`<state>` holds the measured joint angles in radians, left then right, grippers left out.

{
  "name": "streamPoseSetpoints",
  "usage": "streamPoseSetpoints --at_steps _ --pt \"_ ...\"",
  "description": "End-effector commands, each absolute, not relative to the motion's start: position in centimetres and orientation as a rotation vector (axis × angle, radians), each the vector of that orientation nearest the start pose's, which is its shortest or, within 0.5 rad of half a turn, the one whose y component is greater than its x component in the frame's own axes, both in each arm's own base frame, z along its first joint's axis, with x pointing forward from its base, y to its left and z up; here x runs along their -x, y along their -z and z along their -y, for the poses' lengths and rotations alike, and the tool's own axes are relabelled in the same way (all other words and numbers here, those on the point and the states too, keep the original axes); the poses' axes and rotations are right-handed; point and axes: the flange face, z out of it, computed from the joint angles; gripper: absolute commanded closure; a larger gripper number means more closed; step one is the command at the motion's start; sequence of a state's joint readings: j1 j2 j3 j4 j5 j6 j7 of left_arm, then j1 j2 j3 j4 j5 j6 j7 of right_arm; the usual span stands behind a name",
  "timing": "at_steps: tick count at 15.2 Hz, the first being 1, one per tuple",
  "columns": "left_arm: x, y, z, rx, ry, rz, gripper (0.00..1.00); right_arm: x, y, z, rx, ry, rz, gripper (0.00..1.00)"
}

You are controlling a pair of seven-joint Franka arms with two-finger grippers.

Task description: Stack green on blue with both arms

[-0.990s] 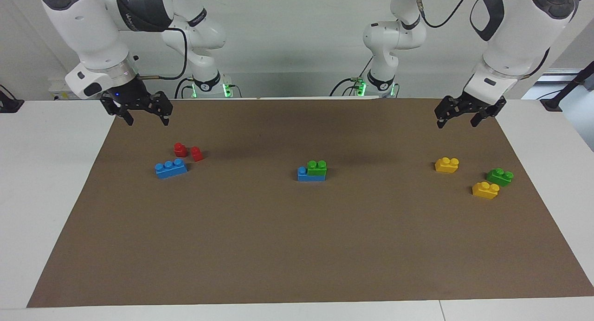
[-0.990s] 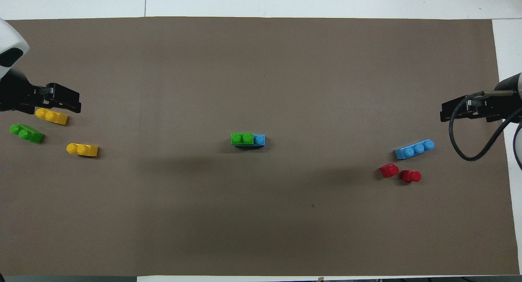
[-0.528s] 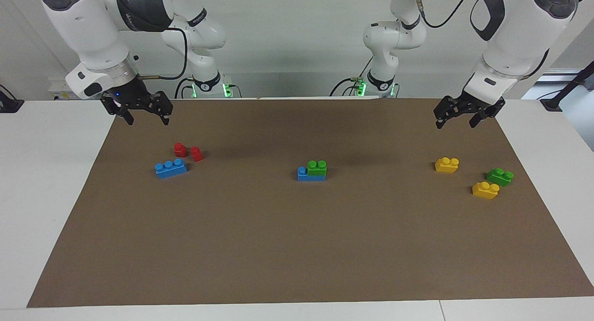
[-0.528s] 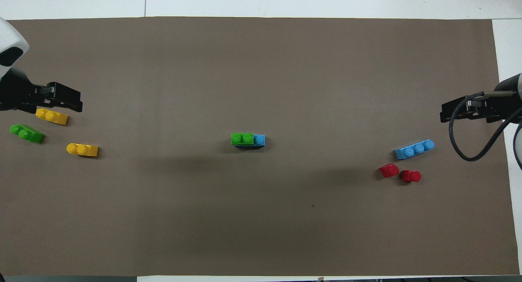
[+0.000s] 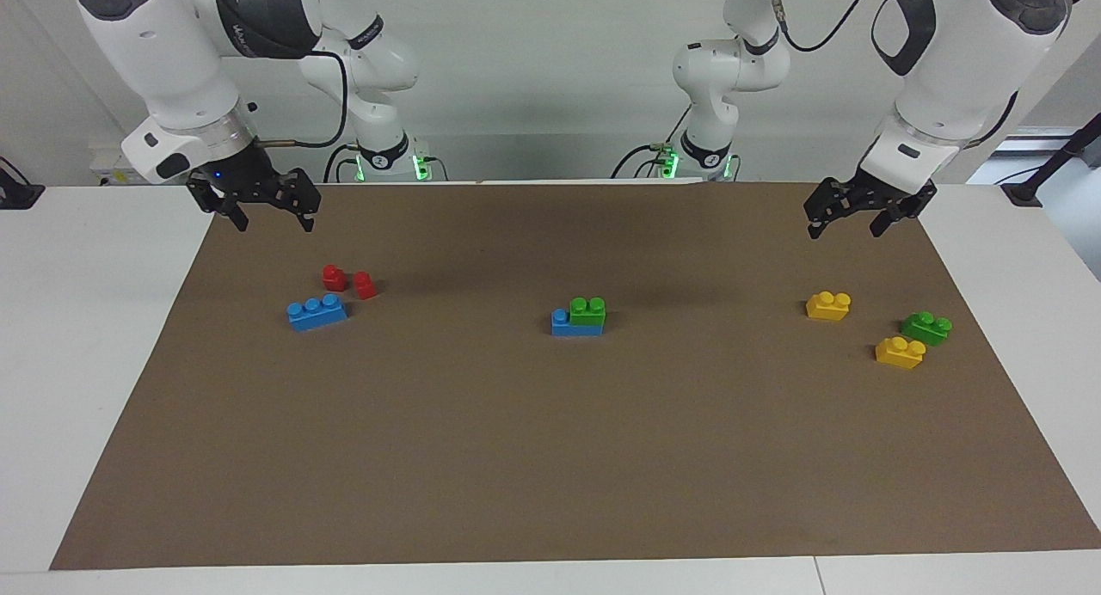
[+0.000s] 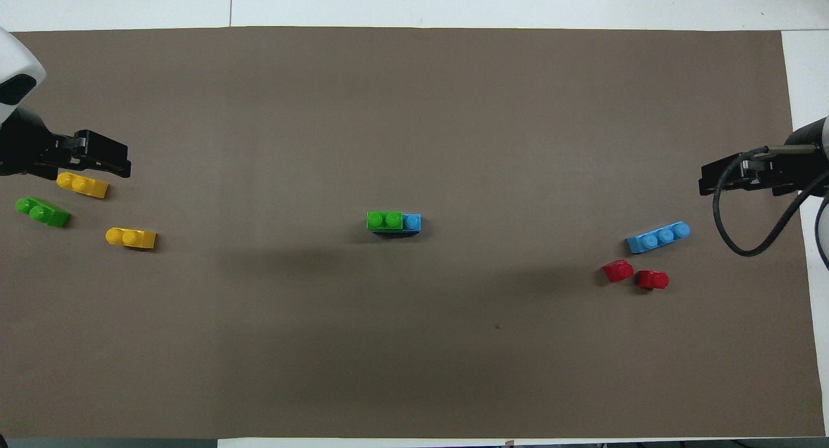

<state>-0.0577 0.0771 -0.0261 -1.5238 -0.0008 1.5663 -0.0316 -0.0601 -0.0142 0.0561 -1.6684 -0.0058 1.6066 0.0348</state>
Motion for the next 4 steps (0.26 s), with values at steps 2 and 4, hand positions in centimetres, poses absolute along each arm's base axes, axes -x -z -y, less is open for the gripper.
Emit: streamPoseSetpoints --at_steps 2,4 --pt "-56.65 -60.36 4.36 3.16 -0.035 -0.091 0.0 -55.08 -59.22 0.41 3.164 -0.102 -0.04 0.0" --pt "-56.66 -60.37 4.44 3.16 -0.033 -0.094 0.0 -55.03 -59.23 0.39 3.162 -0.102 -0.04 0.0"
